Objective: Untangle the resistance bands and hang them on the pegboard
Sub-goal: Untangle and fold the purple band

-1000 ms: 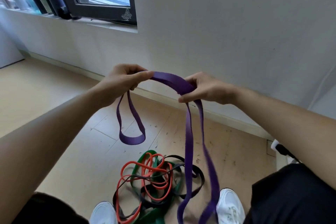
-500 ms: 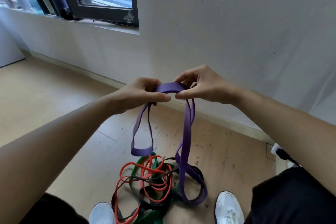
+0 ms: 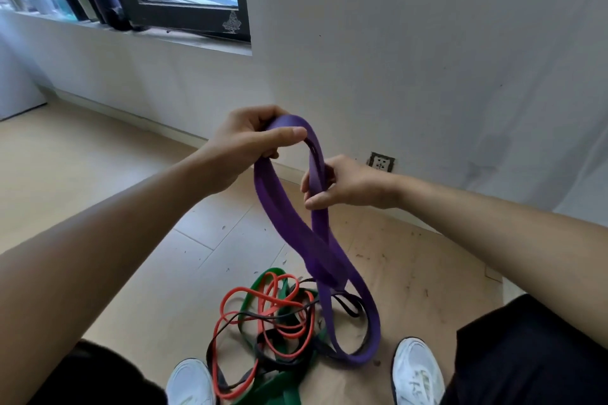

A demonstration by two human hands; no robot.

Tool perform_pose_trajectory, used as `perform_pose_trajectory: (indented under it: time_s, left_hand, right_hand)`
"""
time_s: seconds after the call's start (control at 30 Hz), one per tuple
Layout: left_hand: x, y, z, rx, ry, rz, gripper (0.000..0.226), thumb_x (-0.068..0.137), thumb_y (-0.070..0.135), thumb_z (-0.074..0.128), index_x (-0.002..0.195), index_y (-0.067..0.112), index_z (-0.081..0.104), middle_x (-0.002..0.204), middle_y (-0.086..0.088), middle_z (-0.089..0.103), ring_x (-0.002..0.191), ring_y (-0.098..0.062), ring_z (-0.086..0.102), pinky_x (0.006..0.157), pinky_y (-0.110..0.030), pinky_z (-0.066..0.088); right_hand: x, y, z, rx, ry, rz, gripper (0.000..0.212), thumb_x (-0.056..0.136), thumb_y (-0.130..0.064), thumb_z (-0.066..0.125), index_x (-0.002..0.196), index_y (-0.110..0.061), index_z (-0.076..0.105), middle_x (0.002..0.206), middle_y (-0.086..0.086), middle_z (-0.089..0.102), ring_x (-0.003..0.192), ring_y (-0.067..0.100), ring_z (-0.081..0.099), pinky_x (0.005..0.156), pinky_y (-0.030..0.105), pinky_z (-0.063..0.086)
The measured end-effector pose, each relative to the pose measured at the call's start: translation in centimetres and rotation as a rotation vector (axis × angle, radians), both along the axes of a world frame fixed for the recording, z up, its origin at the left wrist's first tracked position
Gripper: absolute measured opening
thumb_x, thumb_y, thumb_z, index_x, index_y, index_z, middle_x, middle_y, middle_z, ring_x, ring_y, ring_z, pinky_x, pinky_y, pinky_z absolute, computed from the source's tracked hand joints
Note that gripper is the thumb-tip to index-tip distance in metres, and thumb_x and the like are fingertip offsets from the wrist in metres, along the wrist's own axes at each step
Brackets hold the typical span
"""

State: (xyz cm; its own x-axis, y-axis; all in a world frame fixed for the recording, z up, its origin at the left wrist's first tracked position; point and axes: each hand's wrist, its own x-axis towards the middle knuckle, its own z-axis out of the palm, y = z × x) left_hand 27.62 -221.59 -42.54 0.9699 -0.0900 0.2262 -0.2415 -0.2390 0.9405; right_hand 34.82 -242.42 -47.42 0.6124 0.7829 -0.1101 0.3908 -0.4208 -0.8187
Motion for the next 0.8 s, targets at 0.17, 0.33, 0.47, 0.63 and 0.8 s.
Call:
perform_pose_trajectory:
  time_s: [0.17, 0.33, 0.47, 0.63, 0.8]
  left_hand:
    - [0.0, 2.6, -0.4, -0.014, 0.028, 0.049, 0.038, 0.071, 0.045, 0.08, 0.094, 0.016, 0.072, 0.066, 0.009, 0.052, 0.06, -0.007, 0.046, 0.068, -0.024, 0.044]
    - [-0.1, 4.2, -1.5, 0.143, 0.101, 0.0, 0.032, 0.081, 0.043, 0.078, 0.096, 0.015, 0.07, 0.065, 0.013, 0.057, 0.062, -0.005, 0.05, 0.067, -0.022, 0.045]
    - [0.0, 4.2, -2.0, 0.217, 0.153, -0.02, 0.049, 0.074, 0.049, 0.08, 0.099, 0.008, 0.071, 0.077, -0.005, 0.061, 0.069, -0.012, 0.055, 0.071, -0.029, 0.046]
    - [-0.1, 1.5, -1.2, 0.199, 0.117, -0.114, 0.056, 0.071, 0.049, 0.079, 0.104, 0.005, 0.07, 0.081, -0.011, 0.063, 0.072, -0.016, 0.058, 0.07, -0.024, 0.05]
    - [0.4, -0.8, -0.8, 0.188, 0.056, -0.081, 0.026, 0.085, 0.028, 0.081, 0.1, 0.009, 0.071, 0.068, 0.01, 0.061, 0.061, -0.004, 0.054, 0.058, -0.017, 0.045]
  right_hand:
    - [1.8, -1.3, 1.0, -0.047, -0.01, -0.028, 0.022, 0.084, -0.014, 0.08, 0.097, -0.001, 0.069, 0.086, 0.009, 0.066, 0.08, 0.015, 0.066, 0.076, 0.026, 0.053]
    - [2.6, -2.6, 4.2, -0.174, -0.28, -0.099, 0.02, 0.081, -0.021, 0.083, 0.09, -0.007, 0.071, 0.075, 0.005, 0.066, 0.061, 0.006, 0.06, 0.061, 0.022, 0.05]
    - [2.0, -2.8, 6.5, -0.027, -0.496, -0.184, 0.017, 0.079, -0.025, 0.085, 0.086, -0.012, 0.076, 0.072, -0.001, 0.071, 0.058, 0.004, 0.061, 0.06, 0.024, 0.049]
    - [0.5, -1.4, 7.6, 0.146, -0.685, -0.146, 0.022, 0.076, -0.019, 0.086, 0.093, -0.008, 0.077, 0.077, -0.003, 0.073, 0.066, 0.011, 0.069, 0.064, 0.022, 0.053]
    - [0.4, 0.0, 5.6, -0.037, -0.642, -0.054, 0.03, 0.072, -0.023, 0.089, 0.091, -0.014, 0.067, 0.075, -0.006, 0.064, 0.065, 0.008, 0.059, 0.058, 0.02, 0.044]
